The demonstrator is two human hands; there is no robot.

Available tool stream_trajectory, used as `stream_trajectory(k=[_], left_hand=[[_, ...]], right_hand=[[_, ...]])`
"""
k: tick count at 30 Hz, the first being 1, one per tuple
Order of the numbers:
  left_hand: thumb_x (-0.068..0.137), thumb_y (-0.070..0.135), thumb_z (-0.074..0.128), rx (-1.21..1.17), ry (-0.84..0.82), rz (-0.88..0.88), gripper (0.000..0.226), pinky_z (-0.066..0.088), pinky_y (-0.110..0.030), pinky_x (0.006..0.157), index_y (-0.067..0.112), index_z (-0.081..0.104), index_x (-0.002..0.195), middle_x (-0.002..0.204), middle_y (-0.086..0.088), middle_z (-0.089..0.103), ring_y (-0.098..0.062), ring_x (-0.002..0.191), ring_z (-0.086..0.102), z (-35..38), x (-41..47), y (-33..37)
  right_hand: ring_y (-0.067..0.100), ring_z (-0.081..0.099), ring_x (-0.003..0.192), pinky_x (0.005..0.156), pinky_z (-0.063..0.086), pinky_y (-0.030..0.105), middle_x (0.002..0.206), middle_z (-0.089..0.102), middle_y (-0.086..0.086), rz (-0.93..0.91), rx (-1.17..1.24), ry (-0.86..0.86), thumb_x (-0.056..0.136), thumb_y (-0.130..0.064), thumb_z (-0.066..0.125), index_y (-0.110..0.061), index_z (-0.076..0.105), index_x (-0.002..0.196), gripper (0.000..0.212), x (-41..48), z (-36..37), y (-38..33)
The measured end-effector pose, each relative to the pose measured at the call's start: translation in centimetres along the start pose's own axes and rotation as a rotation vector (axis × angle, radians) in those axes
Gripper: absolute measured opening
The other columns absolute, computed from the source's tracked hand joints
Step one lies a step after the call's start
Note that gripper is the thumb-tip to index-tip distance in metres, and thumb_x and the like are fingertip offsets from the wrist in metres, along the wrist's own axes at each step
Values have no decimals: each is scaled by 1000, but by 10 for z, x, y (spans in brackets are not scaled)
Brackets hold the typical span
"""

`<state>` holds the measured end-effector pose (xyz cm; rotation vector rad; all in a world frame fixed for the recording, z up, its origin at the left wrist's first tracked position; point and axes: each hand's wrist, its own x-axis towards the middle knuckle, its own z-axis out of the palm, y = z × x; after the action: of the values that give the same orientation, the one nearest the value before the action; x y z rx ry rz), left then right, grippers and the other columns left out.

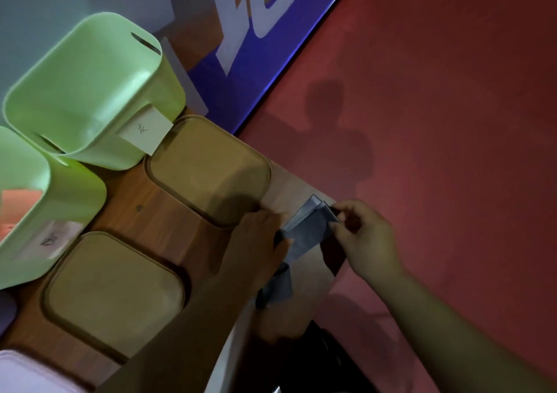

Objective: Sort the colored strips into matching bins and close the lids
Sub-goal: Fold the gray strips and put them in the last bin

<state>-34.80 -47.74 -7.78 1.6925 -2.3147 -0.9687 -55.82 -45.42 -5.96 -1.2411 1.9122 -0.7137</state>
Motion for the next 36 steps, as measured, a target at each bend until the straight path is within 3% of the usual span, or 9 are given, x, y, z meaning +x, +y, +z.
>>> stream_trajectory(k=[3,8,13,17,23,27,31,34,36], left_hand=[[90,33,65,-12,8,-16,33,49,-37,91,18,62,120,110,0,63,-22,106,55,-6,-3,-6],[88,29,69,-93,34,-43,31,50,-37,89,15,68,116,107,-5,68,-22,104,58,-22,-14,-7],[92,11,56,-89,13,-59,24,51,-34,89,11,69,112,104,-7,71,-22,101,63,-31,-23,-7],[86,15,54,-79,109,-104,18,53,-38,77,13,70,93,88,-5,71,-24,82,66,-35,-33,-12],[89,20,62,-147,191,-99,10,43,-15,69,28,67,91,84,12,65,-3,76,59,-59,-68,-8],[89,17,65,-276,262,-180,18,36,-2,65,34,67,85,83,19,59,12,80,55,-81,-102,4],[88,7,68,-335,362,-108,26,45,-15,71,33,70,87,86,11,63,1,84,61,-101,-144,9],[88,3,69,-436,408,-128,25,52,-30,74,27,73,88,88,8,69,-11,86,66,-117,-184,13],[86,2,72,-502,457,-161,24,54,-30,73,26,73,88,88,9,71,-10,84,68,-126,-210,16]], right_hand=[[-5,59,68,62,46,9,77,66,-21,-20,94,-11,81,-4,75,-38,67,95,37,-7,-6,-11],[4,63,75,68,52,21,86,69,-8,-12,193,-65,83,-3,74,-26,71,100,29,-14,-2,-19],[-2,62,74,67,49,14,86,69,-10,-35,212,-68,86,-2,70,-31,69,96,31,-21,3,-29],[-5,62,74,68,49,11,83,69,-15,-72,223,-71,87,3,66,-39,65,91,43,-30,4,-41],[10,66,78,73,54,24,85,70,-12,-91,208,-91,84,-6,72,-46,66,86,41,-40,5,-52],[15,69,84,76,54,25,86,71,-6,-93,275,-175,84,-1,72,-35,69,87,34,-56,5,-73],[4,69,81,72,52,14,83,73,-7,-112,308,-303,83,1,72,-28,71,86,29,-75,3,-105],[7,67,78,68,49,9,82,73,0,-115,378,-420,83,7,70,-16,72,88,24,-93,7,-135],[6,70,82,70,49,10,84,75,-1,-153,363,-484,82,4,72,-21,72,88,25,-108,13,-156]])
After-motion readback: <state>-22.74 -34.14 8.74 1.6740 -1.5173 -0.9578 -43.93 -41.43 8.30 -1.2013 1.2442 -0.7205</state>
